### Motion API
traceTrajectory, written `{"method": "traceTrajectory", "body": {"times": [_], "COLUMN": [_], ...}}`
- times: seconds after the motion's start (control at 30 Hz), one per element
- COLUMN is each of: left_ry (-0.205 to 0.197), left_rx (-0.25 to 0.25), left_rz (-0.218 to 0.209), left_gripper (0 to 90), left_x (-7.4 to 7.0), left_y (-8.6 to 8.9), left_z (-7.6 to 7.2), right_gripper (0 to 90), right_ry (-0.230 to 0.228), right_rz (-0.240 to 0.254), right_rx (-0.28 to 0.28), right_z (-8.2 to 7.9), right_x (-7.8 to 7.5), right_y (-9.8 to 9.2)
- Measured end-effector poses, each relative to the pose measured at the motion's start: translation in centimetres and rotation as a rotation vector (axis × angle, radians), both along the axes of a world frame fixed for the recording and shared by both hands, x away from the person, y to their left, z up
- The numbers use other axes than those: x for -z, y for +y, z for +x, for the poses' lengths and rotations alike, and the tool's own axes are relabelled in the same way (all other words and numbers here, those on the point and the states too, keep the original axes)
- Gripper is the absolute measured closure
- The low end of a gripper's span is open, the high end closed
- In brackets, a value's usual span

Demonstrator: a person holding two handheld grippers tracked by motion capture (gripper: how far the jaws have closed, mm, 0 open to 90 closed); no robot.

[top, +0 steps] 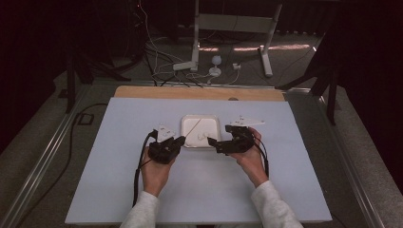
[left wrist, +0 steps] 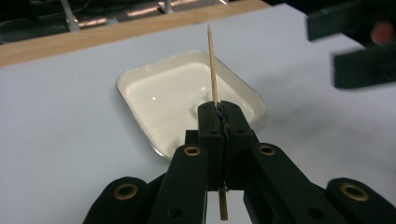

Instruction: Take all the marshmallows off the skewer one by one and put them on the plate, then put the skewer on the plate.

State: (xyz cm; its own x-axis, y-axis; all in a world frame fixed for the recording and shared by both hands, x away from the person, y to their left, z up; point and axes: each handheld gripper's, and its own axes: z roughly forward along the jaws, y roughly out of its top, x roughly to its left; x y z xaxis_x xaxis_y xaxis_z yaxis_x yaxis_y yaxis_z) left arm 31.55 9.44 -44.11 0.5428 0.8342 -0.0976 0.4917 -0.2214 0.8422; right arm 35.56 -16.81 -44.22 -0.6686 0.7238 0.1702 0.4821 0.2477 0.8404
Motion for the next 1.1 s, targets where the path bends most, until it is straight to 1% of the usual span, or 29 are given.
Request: {"method": "traceTrajectory", "body": {"times": [0.07, 0.13, 0.33, 0.4, 0.47, 0.6, 0.73, 0.8, 0.87, 0.9, 1.03, 1.1], "left_ry": [-0.001, -0.008, -0.019, -0.02, -0.022, -0.023, -0.026, -0.025, -0.02, -0.016, -0.009, -0.004], "left_rx": [-0.012, -0.017, -0.043, -0.051, -0.047, -0.063, -0.079, -0.084, -0.096, -0.1, -0.111, -0.117], "left_rz": [-0.012, -0.017, -0.032, -0.038, -0.039, -0.035, -0.028, -0.034, -0.036, -0.038, -0.026, -0.019], "left_gripper": [89.5, 89.6, 89.5, 89.5, 89.5, 89.4, 89.3, 89.3, 89.3, 89.3, 89.2, 89.2], "left_x": [-0.1, -0.1, 0.1, 0.2, 0.3, 0.5, 0.7, 0.9, 1.1, 1.2, 1.7, 1.9], "left_y": [0.0, -0.1, -0.5, -0.6, -0.8, -1.3, -1.8, -2.0, -2.3, -2.4, -2.7, -2.9], "left_z": [0.3, 0.6, 1.4, 1.6, 1.9, 2.5, 3.0, 3.3, 3.6, 3.7, 4.2, 4.3], "right_gripper": [3.7, 3.1, 1.6, 1.6, 1.6, 1.5, 0.6, 0.6, 0.6, 0.5, 0.5, 0.6], "right_ry": [0.006, 0.016, 0.003, 0.0, -0.005, -0.007, -0.021, -0.034, -0.033, -0.038, -0.057, -0.077], "right_rz": [0.003, 0.015, 0.005, -0.002, -0.006, 0.002, 0.008, 0.023, 0.036, 0.03, 0.001, 0.001], "right_rx": [0.007, 0.012, 0.006, 0.015, 0.022, 0.04, 0.058, 0.072, 0.081, 0.085, 0.097, 0.1], "right_z": [-0.2, -0.4, -1.5, -1.8, -2.2, -2.9, -3.8, -4.3, -4.7, -4.9, -5.9, -6.5], "right_x": [0.1, 0.2, 0.5, 0.6, 0.8, 0.9, 1.1, 1.1, 1.2, 1.2, 1.6, 1.7], "right_y": [-0.4, -0.9, -2.3, -2.9, -3.5, -5.0, -6.6, -7.4, -8.1, -8.4, -9.4, -9.9]}}
